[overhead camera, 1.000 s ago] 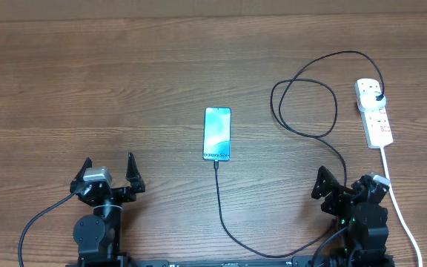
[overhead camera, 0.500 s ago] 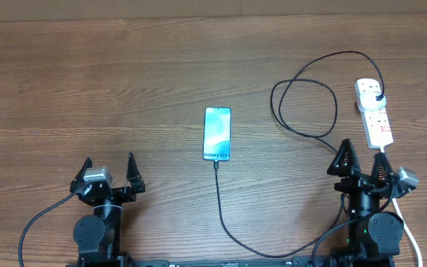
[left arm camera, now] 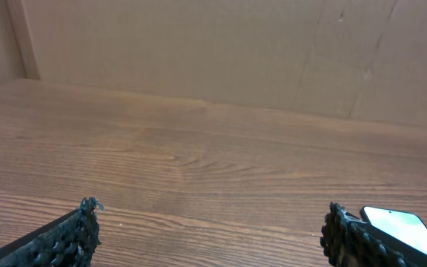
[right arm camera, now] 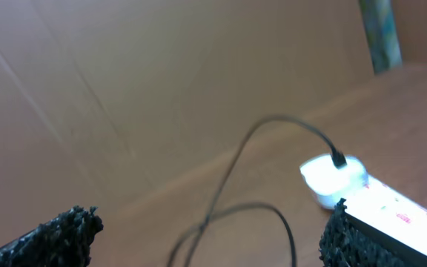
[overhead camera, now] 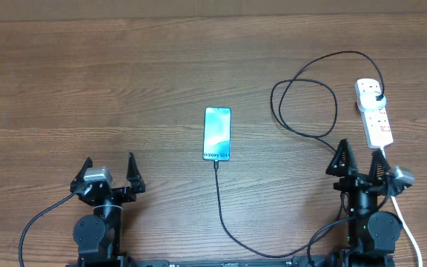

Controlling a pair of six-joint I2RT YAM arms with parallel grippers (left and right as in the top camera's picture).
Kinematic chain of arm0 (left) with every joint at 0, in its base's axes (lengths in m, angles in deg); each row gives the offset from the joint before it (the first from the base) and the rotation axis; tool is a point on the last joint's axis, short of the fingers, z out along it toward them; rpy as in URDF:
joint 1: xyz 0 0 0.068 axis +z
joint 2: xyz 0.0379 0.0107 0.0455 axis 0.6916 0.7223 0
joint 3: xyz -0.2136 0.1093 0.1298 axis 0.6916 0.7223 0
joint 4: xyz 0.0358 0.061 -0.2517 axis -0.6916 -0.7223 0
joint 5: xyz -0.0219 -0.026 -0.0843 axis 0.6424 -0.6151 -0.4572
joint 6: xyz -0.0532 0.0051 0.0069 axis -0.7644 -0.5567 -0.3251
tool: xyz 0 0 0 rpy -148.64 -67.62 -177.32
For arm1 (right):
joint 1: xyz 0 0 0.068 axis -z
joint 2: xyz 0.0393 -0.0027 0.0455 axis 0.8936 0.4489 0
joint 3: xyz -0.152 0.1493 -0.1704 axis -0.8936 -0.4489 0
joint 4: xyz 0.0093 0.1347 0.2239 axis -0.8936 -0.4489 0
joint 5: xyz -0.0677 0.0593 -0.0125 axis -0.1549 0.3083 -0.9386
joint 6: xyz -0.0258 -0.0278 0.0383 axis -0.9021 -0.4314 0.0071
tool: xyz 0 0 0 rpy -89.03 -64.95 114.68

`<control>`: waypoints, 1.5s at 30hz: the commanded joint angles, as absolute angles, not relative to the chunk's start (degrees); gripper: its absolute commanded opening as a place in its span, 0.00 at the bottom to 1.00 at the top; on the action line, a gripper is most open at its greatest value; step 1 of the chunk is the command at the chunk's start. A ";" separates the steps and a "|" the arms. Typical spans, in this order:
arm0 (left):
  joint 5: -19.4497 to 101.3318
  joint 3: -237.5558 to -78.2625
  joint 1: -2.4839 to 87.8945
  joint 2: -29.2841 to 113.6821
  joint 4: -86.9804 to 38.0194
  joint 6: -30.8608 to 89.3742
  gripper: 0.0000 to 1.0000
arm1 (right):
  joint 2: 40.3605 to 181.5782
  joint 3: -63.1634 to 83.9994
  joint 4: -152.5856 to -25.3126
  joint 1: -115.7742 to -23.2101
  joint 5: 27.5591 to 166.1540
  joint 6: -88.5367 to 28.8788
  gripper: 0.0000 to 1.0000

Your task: Plug charger to phone and switch on socket

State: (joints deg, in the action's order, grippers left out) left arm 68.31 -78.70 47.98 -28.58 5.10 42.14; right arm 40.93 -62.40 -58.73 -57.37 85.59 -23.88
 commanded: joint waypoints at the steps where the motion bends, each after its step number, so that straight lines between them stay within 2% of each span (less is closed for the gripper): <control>1: 67.89 -78.35 47.92 -29.13 5.28 43.23 1.00 | 40.40 -63.03 -60.92 -57.09 87.36 -29.76 1.00; 6: 67.87 -78.35 47.92 -29.13 5.28 43.23 0.99 | 40.40 -63.03 -60.94 -57.09 87.95 -34.97 1.00; 37: 67.89 -78.35 47.92 -29.13 5.28 43.23 0.99 | 40.40 -63.03 -60.74 -57.09 85.72 -35.14 1.00; 42: 67.87 -78.35 47.92 -29.13 5.28 43.23 0.99 | 40.40 -63.03 -60.98 -57.09 89.61 -45.35 1.00; 45: 67.89 -78.35 47.92 -29.13 5.28 43.23 1.00 | 40.40 -63.03 -61.00 -57.09 89.57 -46.59 1.00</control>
